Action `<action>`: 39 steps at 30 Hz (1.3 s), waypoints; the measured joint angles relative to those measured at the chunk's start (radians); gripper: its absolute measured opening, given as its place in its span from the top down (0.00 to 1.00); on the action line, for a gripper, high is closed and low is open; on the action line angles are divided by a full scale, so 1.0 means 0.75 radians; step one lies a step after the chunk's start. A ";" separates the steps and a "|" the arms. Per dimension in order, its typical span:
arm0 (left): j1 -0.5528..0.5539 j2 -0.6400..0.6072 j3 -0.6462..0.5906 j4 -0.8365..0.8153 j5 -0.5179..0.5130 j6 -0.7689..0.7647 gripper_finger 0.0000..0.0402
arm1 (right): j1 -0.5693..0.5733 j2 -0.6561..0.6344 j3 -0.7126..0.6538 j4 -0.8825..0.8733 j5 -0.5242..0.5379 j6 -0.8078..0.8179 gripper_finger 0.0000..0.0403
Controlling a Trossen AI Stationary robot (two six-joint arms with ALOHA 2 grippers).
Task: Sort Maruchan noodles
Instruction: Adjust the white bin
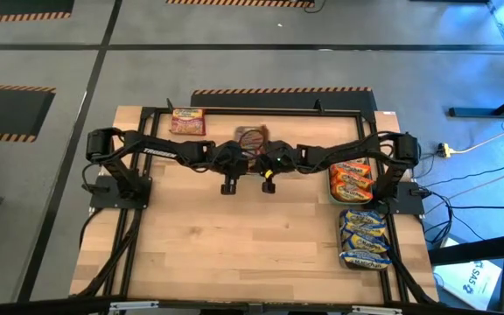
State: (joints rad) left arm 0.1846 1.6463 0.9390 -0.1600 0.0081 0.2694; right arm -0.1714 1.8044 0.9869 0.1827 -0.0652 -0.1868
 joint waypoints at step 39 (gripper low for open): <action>-0.052 0.001 -0.003 0.052 0.049 0.037 0.99 | -0.093 0.256 0.280 -0.174 0.024 -0.211 1.00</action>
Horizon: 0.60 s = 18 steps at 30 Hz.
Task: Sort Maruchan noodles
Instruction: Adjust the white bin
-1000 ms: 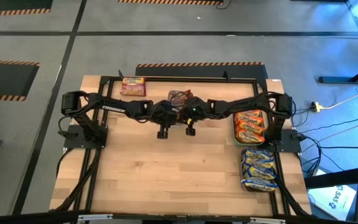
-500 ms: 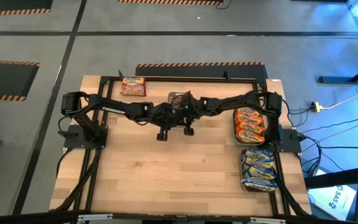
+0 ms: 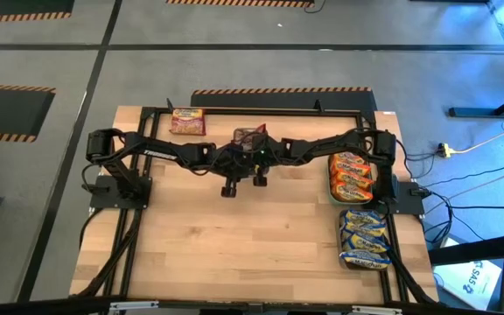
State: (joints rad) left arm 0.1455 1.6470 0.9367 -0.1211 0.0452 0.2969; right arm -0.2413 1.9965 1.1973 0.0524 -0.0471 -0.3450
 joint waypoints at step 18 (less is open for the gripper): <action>-0.005 -0.011 0.004 0.010 -0.074 -0.068 0.78 | -0.003 -0.031 0.004 -0.066 -0.087 0.104 0.59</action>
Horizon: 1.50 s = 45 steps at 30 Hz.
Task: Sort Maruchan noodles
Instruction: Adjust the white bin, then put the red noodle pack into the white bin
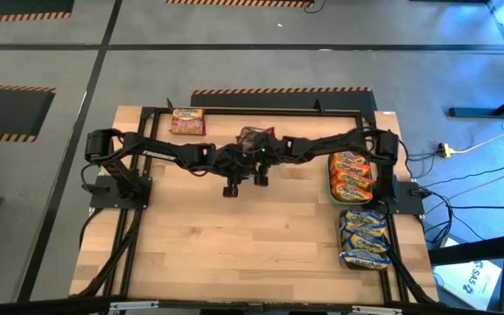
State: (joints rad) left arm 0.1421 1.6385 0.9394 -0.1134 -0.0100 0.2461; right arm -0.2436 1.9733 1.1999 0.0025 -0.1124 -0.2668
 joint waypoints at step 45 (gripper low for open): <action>0.893 -0.309 0.191 -0.649 -0.285 -0.130 0.52 | 0.394 -0.813 -0.708 0.160 0.069 0.312 0.34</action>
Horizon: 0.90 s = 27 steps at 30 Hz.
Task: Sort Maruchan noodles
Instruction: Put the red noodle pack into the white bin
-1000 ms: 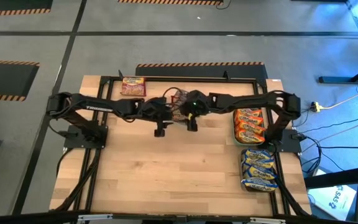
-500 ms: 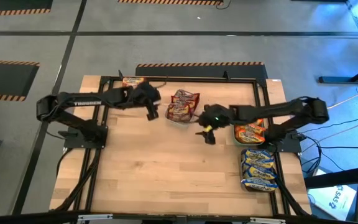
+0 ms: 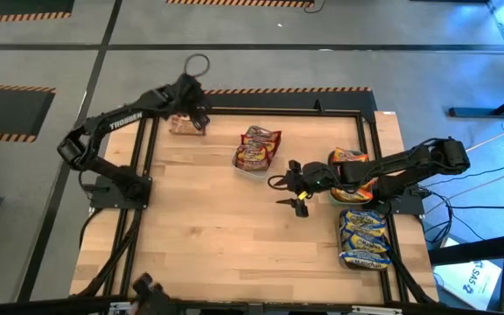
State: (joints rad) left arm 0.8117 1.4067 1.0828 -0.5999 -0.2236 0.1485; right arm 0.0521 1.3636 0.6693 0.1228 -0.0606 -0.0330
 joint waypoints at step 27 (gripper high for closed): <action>0.165 0.420 0.008 -0.129 0.148 -0.088 0.52 | 0.000 0.002 0.000 0.053 0.001 -0.001 0.34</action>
State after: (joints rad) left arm 0.9354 1.7218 1.0890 -0.6963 -0.1123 0.0823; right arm 0.0521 1.3651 0.6693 0.1625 -0.0601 -0.0338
